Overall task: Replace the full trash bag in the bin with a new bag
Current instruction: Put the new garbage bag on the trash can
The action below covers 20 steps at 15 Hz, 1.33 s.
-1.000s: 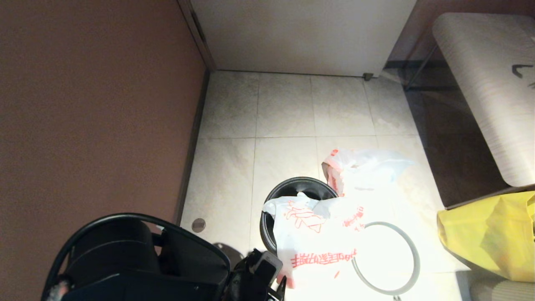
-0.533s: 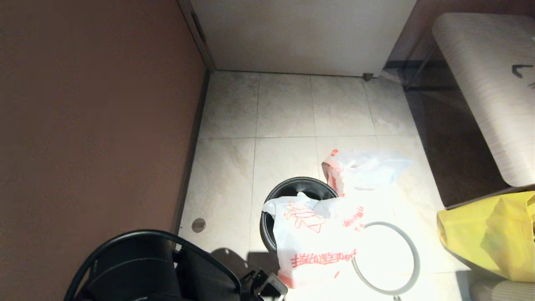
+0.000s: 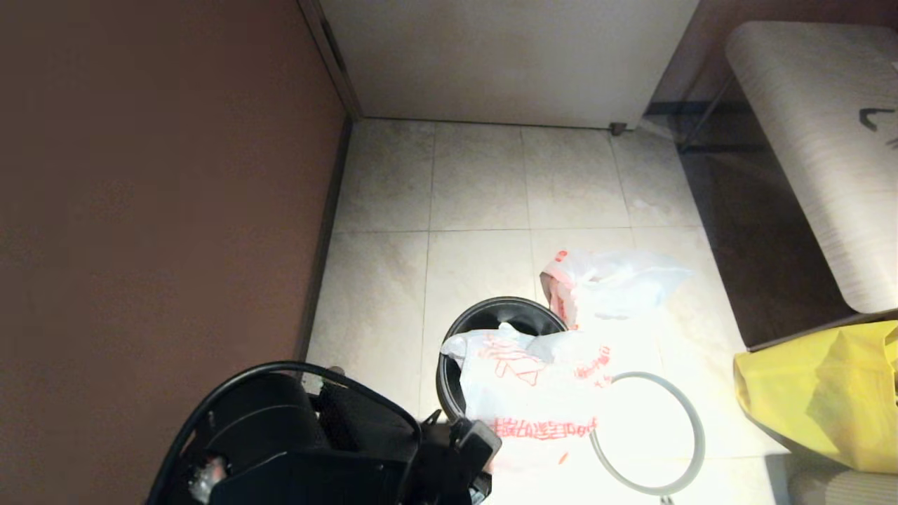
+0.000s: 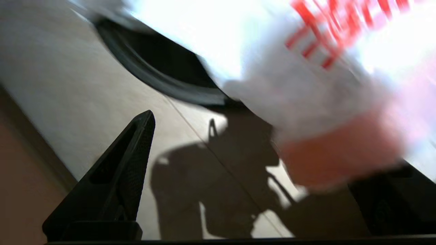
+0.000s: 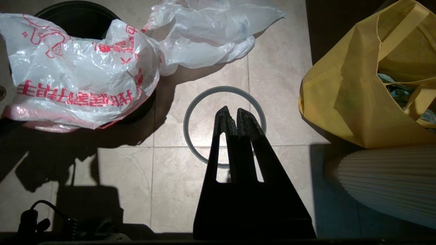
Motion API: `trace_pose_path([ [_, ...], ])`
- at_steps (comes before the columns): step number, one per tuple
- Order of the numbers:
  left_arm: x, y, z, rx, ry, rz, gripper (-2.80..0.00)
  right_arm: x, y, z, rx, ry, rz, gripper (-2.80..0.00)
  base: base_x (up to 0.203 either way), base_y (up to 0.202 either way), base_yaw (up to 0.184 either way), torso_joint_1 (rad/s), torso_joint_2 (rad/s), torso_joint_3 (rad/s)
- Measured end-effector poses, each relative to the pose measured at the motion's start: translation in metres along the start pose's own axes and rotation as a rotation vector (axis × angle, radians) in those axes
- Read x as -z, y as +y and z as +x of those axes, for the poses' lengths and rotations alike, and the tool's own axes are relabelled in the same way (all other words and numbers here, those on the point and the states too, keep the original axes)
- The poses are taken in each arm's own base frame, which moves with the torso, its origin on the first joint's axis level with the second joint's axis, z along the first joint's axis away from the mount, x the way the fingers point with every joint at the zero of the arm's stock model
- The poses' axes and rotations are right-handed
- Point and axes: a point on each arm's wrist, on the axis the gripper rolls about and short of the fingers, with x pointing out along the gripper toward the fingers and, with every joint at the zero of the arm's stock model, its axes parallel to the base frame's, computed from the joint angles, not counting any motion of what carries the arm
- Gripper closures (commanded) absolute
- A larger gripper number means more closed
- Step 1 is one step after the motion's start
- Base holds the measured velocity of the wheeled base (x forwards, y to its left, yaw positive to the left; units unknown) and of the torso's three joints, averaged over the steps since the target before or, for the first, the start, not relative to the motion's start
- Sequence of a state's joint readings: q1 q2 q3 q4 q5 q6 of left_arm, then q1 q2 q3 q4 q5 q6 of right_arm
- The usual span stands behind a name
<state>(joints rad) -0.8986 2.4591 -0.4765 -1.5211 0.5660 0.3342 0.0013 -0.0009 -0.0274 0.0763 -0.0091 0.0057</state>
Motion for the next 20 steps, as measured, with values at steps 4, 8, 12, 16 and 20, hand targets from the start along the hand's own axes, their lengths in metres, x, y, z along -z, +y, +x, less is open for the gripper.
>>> trace_pose_path([
  [4,-0.033,0.022,0.005,-0.078,-0.089,-0.057,-2.80,0.000,0.000,0.000,0.000,0.000,0.000,0.00,0.000,0.000,0.000,0.000,0.00,0.000],
  [8,-0.054,0.027,0.006,-0.092,-0.143,-0.089,-2.80,0.000,0.000,0.000,0.000,0.000,0.000,0.00,0.000,0.000,0.000,0.000,0.00,0.000],
  [12,-0.059,0.022,0.012,-0.079,-0.129,-0.081,-2.80,0.000,0.000,0.000,0.000,0.000,0.000,0.00,0.000,0.000,0.000,0.000,0.00,0.000],
  [16,-0.052,0.007,0.008,-0.024,-0.107,-0.086,0.00,0.000,0.000,0.000,0.000,0.000,0.000,0.00,0.000,0.000,0.000,0.000,0.00,0.000],
  [20,-0.040,0.002,0.008,0.047,-0.030,-0.085,0.00,0.000,0.000,0.000,0.000,0.000,0.000,0.00,0.000,0.000,0.000,0.000,0.00,0.000],
])
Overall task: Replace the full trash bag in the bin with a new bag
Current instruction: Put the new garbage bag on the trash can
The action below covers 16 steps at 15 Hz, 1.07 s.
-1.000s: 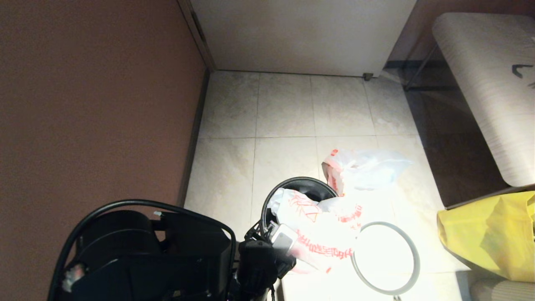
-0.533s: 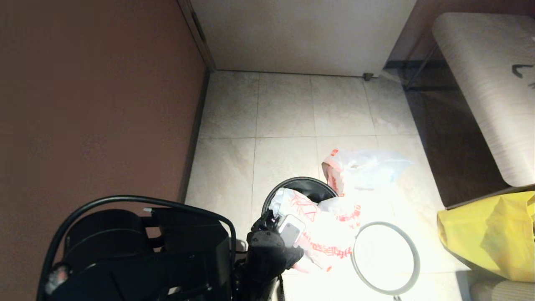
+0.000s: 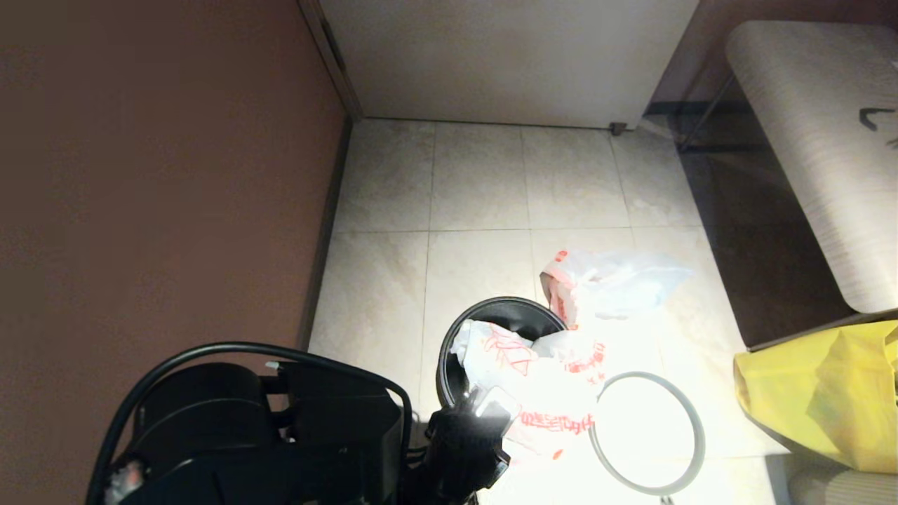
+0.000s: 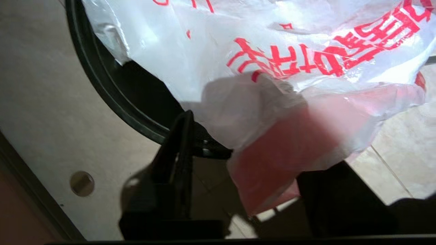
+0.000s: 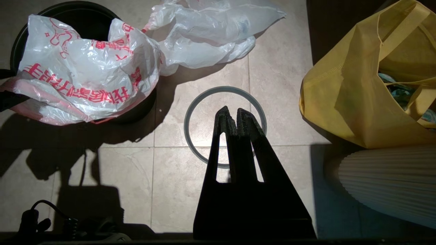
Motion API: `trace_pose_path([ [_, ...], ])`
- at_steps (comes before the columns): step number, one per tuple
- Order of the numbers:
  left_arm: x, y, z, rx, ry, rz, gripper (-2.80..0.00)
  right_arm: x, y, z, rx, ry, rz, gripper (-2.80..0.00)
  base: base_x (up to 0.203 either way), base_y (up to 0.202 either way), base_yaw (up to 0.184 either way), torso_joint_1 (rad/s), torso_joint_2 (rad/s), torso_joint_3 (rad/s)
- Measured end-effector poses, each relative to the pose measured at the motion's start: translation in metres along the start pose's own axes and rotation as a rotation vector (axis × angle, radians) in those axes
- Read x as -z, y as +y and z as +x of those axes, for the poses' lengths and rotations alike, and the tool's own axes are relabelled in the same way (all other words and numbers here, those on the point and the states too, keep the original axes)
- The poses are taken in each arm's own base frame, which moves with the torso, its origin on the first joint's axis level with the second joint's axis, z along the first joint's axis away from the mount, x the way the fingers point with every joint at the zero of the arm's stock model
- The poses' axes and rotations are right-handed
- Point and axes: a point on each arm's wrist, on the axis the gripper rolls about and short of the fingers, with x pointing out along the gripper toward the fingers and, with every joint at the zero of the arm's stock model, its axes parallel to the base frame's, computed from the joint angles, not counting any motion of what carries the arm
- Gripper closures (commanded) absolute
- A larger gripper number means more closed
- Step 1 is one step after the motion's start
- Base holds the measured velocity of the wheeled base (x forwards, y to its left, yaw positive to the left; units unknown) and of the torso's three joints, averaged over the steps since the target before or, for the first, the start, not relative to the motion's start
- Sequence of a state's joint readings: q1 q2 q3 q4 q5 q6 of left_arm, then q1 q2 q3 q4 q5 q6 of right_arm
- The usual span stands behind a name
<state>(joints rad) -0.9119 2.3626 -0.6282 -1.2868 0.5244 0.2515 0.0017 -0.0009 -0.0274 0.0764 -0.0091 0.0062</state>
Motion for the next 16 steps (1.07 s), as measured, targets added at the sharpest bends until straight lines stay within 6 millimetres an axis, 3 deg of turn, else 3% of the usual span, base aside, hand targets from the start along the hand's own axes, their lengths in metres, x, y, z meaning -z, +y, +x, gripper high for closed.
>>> trace_pose_path([
  [3,-0.003,0.003,0.004,0.020,0.036,-0.026,0.00,0.000,0.000,0.000,0.000,0.000,0.000,0.00,0.000,0.000,0.000,0.000,0.00,0.000],
  [5,-0.015,0.010,0.006,0.013,0.045,-0.042,0.00,0.000,0.000,0.000,0.001,0.000,0.000,0.00,0.000,0.000,0.000,0.000,0.00,0.000],
  [7,-0.038,0.022,0.007,0.010,0.050,-0.078,0.00,0.000,0.000,0.000,0.001,0.000,0.000,0.00,0.000,0.000,0.000,0.000,0.00,0.000],
  [12,-0.116,0.061,-0.005,0.093,0.085,-0.319,0.00,0.000,0.000,0.000,-0.010,0.001,-0.019,0.00,0.000,0.000,0.000,0.000,0.00,0.000],
  [16,-0.152,0.088,-0.005,0.104,0.136,-0.434,0.00,0.000,0.000,0.000,-0.008,0.003,0.001,0.00,0.000,0.000,0.000,0.000,0.00,0.000],
])
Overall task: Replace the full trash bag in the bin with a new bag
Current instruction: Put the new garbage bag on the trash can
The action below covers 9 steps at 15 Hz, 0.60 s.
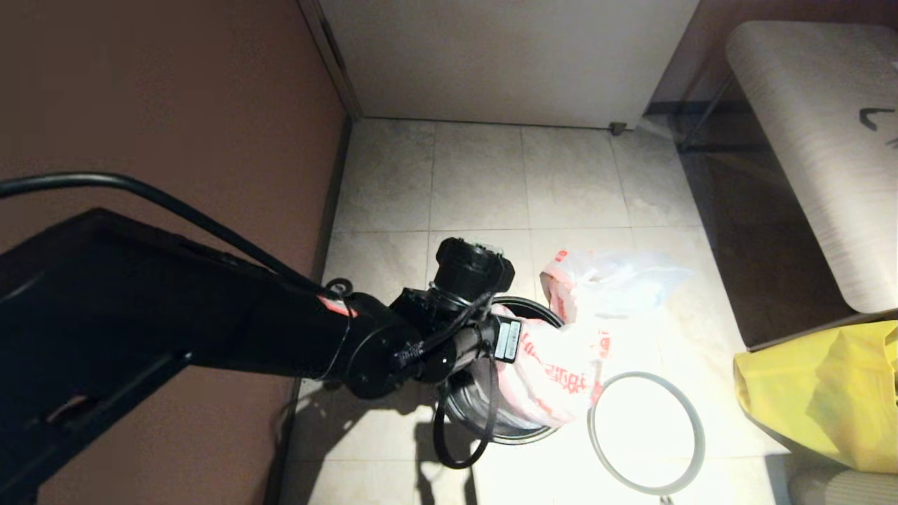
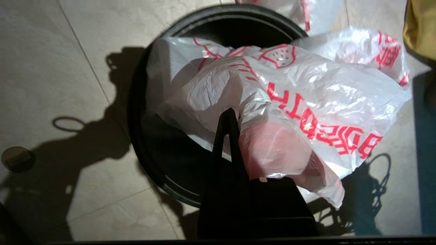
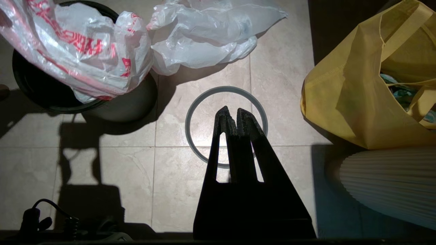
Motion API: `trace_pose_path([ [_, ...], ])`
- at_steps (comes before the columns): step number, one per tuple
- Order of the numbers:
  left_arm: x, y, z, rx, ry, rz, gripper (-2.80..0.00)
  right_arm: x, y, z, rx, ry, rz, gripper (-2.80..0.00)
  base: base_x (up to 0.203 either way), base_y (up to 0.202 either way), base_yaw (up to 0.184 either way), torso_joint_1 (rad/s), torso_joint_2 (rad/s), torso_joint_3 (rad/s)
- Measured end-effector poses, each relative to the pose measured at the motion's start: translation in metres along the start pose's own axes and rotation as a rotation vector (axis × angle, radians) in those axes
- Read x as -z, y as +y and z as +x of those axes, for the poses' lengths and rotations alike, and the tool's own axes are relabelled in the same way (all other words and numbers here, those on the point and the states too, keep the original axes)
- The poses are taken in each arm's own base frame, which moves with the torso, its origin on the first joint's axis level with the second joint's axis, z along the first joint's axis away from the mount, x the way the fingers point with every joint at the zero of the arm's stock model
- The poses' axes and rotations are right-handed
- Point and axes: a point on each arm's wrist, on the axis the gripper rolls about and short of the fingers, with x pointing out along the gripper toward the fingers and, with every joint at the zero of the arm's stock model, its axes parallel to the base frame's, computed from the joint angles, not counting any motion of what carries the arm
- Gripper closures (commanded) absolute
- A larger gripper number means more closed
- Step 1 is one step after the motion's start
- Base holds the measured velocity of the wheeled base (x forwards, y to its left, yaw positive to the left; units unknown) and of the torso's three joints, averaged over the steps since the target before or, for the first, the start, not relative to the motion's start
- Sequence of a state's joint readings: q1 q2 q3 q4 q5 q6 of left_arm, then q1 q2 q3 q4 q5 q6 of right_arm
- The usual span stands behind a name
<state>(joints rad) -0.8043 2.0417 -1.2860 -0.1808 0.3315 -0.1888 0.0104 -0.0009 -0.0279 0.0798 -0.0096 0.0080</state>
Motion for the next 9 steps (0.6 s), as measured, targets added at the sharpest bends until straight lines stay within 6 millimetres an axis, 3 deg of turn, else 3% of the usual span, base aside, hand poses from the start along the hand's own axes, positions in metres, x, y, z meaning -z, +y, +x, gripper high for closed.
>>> trace_pose_path([
  [5,-0.039,0.013,-0.002,-0.032,-0.031,-0.136,0.00,-0.007,0.000,0.000,0.000,0.019,-0.032,0.00,0.000,0.000,0.000,0.000,0.00,0.000],
  [9,-0.050,0.015,-0.005,-0.029,-0.064,-0.183,0.00,-0.066,0.001,-0.004,-0.002,-0.050,-0.041,0.00,0.000,0.000,0.000,0.000,0.00,0.000],
])
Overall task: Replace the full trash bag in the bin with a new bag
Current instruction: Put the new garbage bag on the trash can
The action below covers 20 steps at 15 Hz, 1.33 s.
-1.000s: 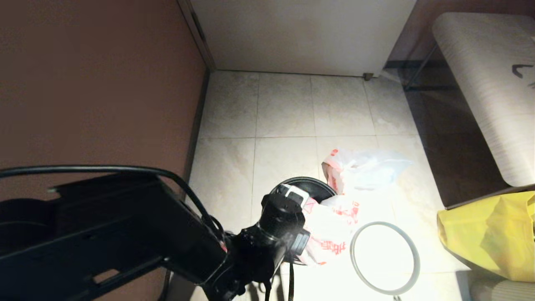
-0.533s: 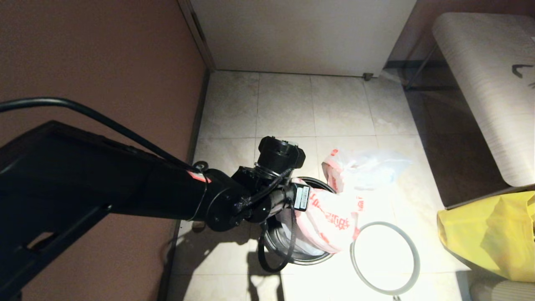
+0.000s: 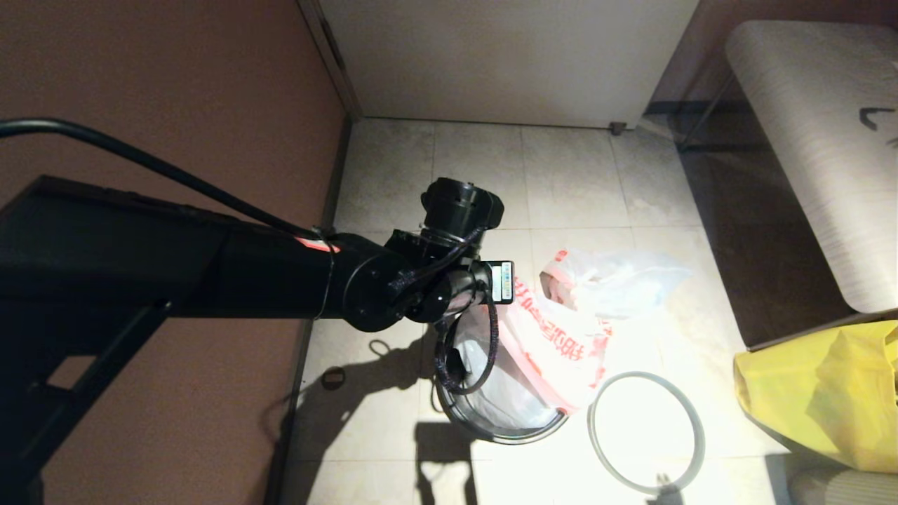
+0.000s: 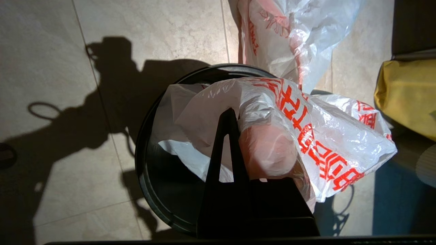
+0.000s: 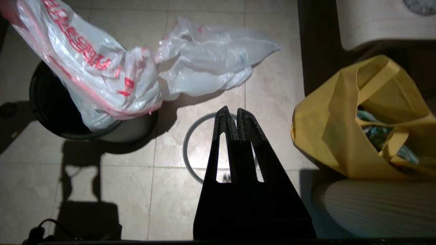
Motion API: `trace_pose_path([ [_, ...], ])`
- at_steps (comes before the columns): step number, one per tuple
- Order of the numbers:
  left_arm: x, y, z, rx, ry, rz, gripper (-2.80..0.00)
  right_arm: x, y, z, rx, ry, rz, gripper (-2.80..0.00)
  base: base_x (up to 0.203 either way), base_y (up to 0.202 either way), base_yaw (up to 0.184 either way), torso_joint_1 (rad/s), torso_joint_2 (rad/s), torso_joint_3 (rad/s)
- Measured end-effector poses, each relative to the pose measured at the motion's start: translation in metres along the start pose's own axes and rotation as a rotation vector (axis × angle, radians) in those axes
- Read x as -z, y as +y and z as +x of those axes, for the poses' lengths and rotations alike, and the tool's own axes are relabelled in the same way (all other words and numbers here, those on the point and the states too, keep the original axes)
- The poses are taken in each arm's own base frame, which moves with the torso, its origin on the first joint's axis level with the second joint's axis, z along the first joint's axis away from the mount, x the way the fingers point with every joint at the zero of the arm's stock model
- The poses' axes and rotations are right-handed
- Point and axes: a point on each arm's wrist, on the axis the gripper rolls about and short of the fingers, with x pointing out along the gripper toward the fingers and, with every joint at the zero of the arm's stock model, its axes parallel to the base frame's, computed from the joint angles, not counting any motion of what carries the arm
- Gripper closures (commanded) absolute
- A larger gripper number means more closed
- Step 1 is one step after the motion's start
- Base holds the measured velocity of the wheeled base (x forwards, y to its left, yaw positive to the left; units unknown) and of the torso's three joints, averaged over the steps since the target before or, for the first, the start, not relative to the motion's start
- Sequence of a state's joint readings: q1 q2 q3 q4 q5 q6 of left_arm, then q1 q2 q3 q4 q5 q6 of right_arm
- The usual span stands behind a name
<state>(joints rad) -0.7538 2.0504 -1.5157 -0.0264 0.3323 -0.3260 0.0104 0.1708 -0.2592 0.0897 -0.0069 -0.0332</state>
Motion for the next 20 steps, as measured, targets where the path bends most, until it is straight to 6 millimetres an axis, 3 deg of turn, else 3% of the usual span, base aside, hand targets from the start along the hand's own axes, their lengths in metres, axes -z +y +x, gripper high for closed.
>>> trace_pose_path([
  [2,-0.003,0.001,-0.005,0.002,-0.006,-0.020,0.00,-0.034,-0.001,0.004,-0.001,-0.017,-0.006,0.00,0.000,0.000,0.000,0.000,0.00,0.000],
  [4,0.007,-0.003,-0.010,0.013,0.022,-0.001,0.00,-0.066,-0.002,0.010,-0.005,-0.004,-0.031,0.00,0.000,0.000,0.000,0.000,0.00,0.000],
  [6,0.024,-0.016,-0.016,0.040,0.064,0.036,0.00,-0.086,-0.002,0.023,-0.028,0.085,-0.039,0.00,0.000,0.000,0.000,0.000,0.00,0.000],
  [8,0.019,-0.022,-0.022,0.063,0.046,0.035,0.00,-0.095,-0.002,0.046,-0.060,0.178,-0.032,0.00,0.000,0.000,0.000,0.000,0.00,0.000],
  [10,0.001,-0.021,-0.027,0.064,0.021,0.017,0.00,-0.100,-0.001,0.080,-0.082,0.256,-0.008,0.00,0.000,0.000,0.000,0.000,0.00,0.000],
  [15,-0.021,0.009,-0.025,-0.012,0.006,-0.071,0.00,-0.094,0.011,0.164,-0.144,0.363,0.099,0.00,0.000,0.000,0.000,0.000,0.00,0.000],
  [20,-0.043,0.035,-0.035,-0.030,-0.052,-0.191,0.00,-0.073,0.036,0.189,-0.236,0.510,0.188,0.00,0.000,0.000,0.000,0.000,0.00,0.000],
])
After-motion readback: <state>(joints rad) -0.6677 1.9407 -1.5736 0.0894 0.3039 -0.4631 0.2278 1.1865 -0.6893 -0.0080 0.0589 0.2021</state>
